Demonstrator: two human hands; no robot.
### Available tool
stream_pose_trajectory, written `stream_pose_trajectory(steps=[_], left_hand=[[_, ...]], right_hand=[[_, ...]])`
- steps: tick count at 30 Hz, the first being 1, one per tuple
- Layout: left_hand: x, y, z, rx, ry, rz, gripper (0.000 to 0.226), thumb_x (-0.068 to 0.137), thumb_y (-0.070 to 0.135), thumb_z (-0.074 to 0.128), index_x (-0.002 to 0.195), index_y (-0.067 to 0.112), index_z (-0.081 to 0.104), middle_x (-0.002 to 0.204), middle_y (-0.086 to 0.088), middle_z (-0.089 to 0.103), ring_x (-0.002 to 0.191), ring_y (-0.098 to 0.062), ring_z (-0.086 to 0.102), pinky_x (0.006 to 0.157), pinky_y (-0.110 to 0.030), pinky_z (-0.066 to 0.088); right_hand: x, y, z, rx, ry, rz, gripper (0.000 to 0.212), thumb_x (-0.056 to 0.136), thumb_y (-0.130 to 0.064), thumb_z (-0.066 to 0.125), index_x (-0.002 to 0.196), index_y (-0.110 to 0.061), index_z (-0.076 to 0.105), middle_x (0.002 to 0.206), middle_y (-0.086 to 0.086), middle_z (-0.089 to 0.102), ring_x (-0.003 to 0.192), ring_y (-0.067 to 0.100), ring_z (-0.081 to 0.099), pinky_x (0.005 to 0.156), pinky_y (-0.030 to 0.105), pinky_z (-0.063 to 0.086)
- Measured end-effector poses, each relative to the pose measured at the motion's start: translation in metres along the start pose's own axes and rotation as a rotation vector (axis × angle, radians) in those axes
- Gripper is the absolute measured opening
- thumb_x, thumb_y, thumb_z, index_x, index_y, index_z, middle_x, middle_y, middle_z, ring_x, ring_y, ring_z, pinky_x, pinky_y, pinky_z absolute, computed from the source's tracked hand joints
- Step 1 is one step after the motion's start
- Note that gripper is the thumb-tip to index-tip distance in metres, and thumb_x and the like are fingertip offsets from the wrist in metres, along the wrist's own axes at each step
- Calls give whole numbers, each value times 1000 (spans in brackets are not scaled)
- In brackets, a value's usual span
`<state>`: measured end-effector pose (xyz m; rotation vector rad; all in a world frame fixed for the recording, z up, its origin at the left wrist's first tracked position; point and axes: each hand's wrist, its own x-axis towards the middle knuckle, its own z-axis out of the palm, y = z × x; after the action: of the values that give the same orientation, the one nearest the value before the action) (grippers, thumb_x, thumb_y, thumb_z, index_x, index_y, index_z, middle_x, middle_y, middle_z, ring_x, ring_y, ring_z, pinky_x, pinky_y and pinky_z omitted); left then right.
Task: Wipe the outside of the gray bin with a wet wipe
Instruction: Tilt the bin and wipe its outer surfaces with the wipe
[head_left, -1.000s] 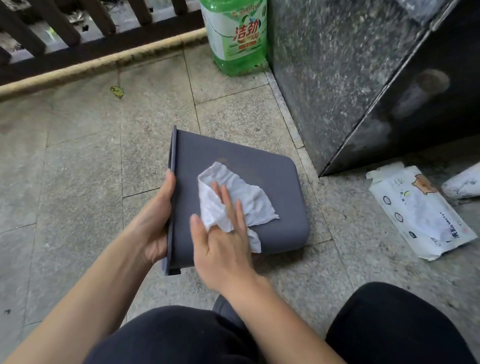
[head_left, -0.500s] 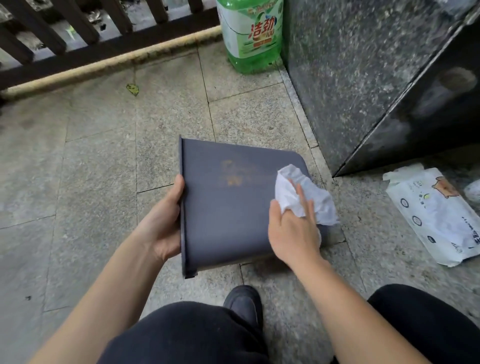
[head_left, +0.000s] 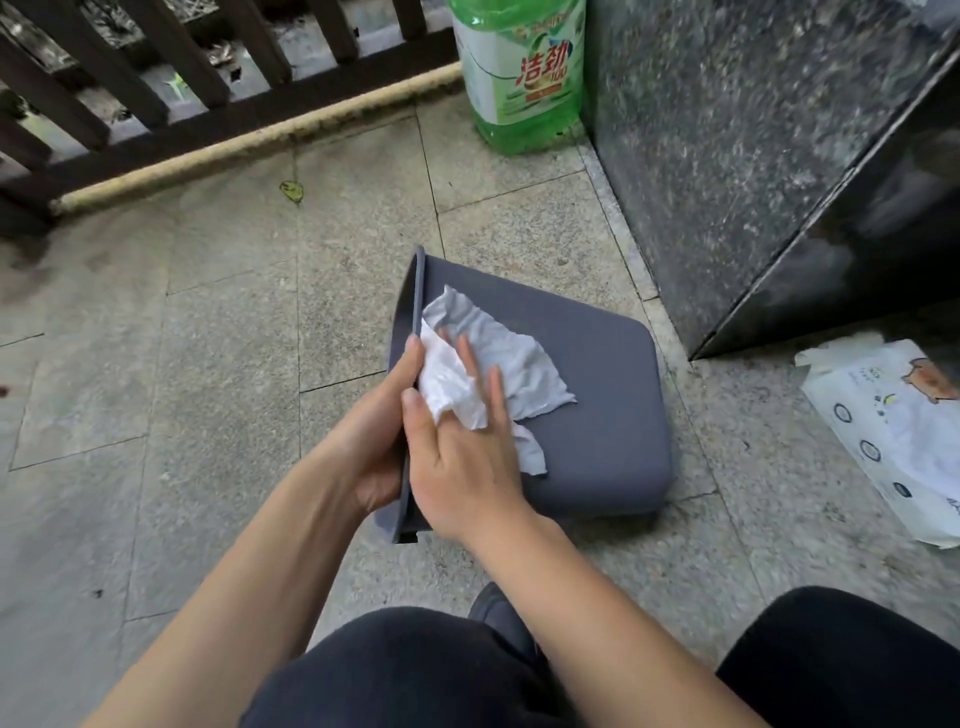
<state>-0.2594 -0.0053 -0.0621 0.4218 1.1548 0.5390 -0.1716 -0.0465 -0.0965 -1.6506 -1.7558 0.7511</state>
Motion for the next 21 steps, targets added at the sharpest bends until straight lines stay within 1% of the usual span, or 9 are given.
stream_pose_trajectory(steps=[5,7,8,10,13,16,18,20,21], left_hand=[[2,3,10,191,147,105,61,94,68,47,118,19,75,114,-3,79,106,-18,74,78,-30,62],[3,1,10,189,171,143,59,96,65,48,118,15,72,109,0,80,100,-15,76,69,-28,62],[4,0,10,188,168,153,59,95,65,48,119,15,70,110,0,80,100,-16,76,69,-28,63],[3,-3,10,190,154,160,60,94,67,47,119,18,70,114,-1,79,104,-18,75,71,-30,63],[4,-6,13,166,131,184,57,94,67,49,103,21,82,113,-4,79,104,-21,75,70,-32,63],[6,-8,16,150,152,232,48,95,65,51,89,31,84,106,-3,81,96,-22,77,64,-34,63],[8,-12,14,135,185,250,47,95,65,51,86,33,84,102,-1,81,93,-21,78,61,-33,63],[9,-15,12,153,208,264,47,96,65,48,87,37,83,101,1,81,93,-18,78,63,-31,63],[10,-15,10,175,222,267,47,96,66,46,90,36,83,103,1,81,95,-17,77,67,-32,63]], right_hand=[[8,43,-16,-51,9,-35,63,105,-43,9,150,-10,38,164,-5,24,152,6,2,122,36,-7],[20,73,-28,-84,6,214,75,102,-46,9,132,2,58,149,15,48,149,23,26,123,35,0],[25,88,-36,-102,-6,379,81,101,-50,8,124,4,63,145,22,51,145,32,32,122,41,9],[31,118,-50,-90,-15,667,84,100,-57,7,127,2,61,151,25,41,143,40,30,118,52,22],[38,148,-66,-5,15,903,81,99,-60,10,143,-3,46,155,25,34,144,42,26,117,53,22],[49,151,-72,47,10,939,77,99,-59,10,147,-8,41,160,21,27,146,41,22,120,51,16],[53,135,-67,68,3,900,65,103,-48,14,147,-9,42,156,21,34,147,39,20,120,51,11],[48,102,-52,122,-6,689,52,104,-29,18,141,-7,48,140,22,55,145,35,28,120,49,5],[39,79,-39,125,-49,520,55,104,-31,16,137,-6,52,136,20,59,147,30,29,121,46,0]])
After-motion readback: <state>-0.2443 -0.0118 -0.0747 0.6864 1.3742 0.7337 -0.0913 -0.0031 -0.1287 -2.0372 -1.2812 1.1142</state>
